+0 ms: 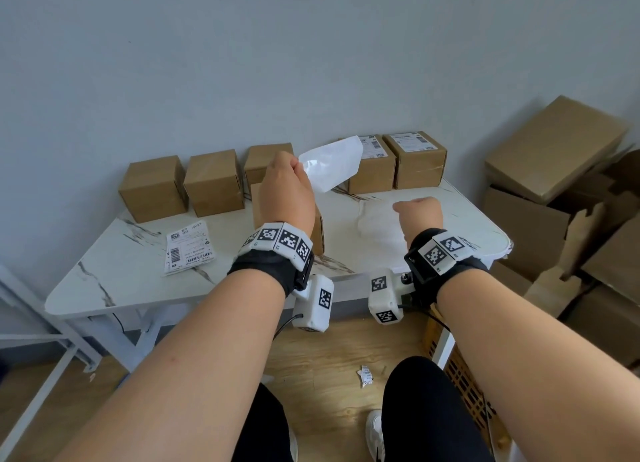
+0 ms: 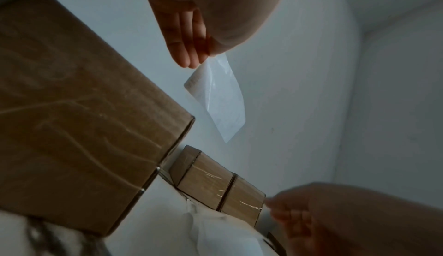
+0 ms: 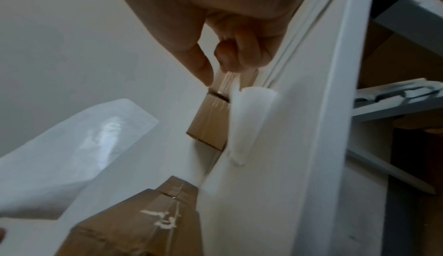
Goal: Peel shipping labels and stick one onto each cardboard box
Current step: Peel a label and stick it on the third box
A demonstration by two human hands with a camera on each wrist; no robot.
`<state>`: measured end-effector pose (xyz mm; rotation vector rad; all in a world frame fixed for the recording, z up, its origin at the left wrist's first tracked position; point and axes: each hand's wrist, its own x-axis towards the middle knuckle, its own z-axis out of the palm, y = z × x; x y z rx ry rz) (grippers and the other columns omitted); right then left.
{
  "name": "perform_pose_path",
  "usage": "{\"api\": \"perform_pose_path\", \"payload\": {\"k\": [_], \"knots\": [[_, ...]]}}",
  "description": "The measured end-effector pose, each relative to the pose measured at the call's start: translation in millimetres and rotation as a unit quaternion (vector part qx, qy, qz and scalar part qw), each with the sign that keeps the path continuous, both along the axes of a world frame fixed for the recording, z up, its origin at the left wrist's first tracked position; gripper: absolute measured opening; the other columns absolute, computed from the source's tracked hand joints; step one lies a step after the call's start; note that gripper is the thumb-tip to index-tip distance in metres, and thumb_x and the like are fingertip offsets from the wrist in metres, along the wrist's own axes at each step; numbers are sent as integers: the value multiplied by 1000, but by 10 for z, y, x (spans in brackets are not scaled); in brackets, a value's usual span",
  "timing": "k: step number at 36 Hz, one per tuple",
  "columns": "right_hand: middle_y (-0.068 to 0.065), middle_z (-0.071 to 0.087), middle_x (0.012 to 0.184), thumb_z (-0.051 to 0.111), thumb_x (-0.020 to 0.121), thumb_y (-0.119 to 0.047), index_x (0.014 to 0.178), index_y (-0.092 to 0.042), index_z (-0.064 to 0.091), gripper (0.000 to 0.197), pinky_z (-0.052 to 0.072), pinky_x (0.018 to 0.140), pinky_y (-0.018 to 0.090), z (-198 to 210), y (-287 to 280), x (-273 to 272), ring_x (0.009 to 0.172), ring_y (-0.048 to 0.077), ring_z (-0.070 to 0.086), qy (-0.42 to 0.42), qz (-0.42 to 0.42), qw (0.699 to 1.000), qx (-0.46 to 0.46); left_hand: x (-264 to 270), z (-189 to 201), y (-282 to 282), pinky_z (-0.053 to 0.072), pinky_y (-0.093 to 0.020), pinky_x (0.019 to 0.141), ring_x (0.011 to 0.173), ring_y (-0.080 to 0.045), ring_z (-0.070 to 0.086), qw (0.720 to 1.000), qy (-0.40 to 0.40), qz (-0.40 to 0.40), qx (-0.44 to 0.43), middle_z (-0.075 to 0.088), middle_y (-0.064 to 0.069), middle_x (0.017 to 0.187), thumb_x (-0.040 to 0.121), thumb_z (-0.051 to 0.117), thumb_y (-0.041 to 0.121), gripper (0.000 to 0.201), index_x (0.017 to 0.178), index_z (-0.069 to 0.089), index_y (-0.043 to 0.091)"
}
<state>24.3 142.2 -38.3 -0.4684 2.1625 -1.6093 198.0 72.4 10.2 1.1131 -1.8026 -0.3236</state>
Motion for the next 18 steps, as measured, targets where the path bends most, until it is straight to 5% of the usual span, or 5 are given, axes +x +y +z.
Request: {"api": "perform_pose_path", "payload": {"k": [3,6,11,15,18], "knots": [[6,50,69,60,86,-15,85,-6,61,9,43,63,32,168,11,133,66,23,48,36,19,998,-47,26,40,21,53,-38,73,83,-23,61,1000,-6,-5,-19,61,-4,101,100,40,22,19,103,54,10],[1,48,62,64,87,-22,71,-12,53,22,44,53,28,367,26,309,56,16,46,27,67,991,-116,50,74,40,53,-37,72,83,-21,60,999,-18,-12,-34,62,-4,98,100,39,23,20,104,55,11],[2,59,69,66,86,-33,77,-8,68,27,47,56,26,625,21,595,61,15,52,40,129,978,-160,84,66,74,53,-40,67,79,-22,58,996,-26,-48,-68,62,-2,92,98,45,25,17,98,58,14],[-2,65,71,67,83,-50,73,-13,69,38,48,59,26,714,-10,687,62,14,56,20,128,977,-168,148,66,137,49,-35,62,77,-18,54,987,-37,-69,-142,57,0,88,95,54,25,15,92,65,15],[-3,63,68,69,82,-48,75,-14,68,35,47,59,26,750,-9,730,61,14,55,6,127,977,-174,203,72,165,46,-31,56,79,-18,54,980,-57,-75,-178,57,-1,87,93,57,27,16,91,68,15]]}}
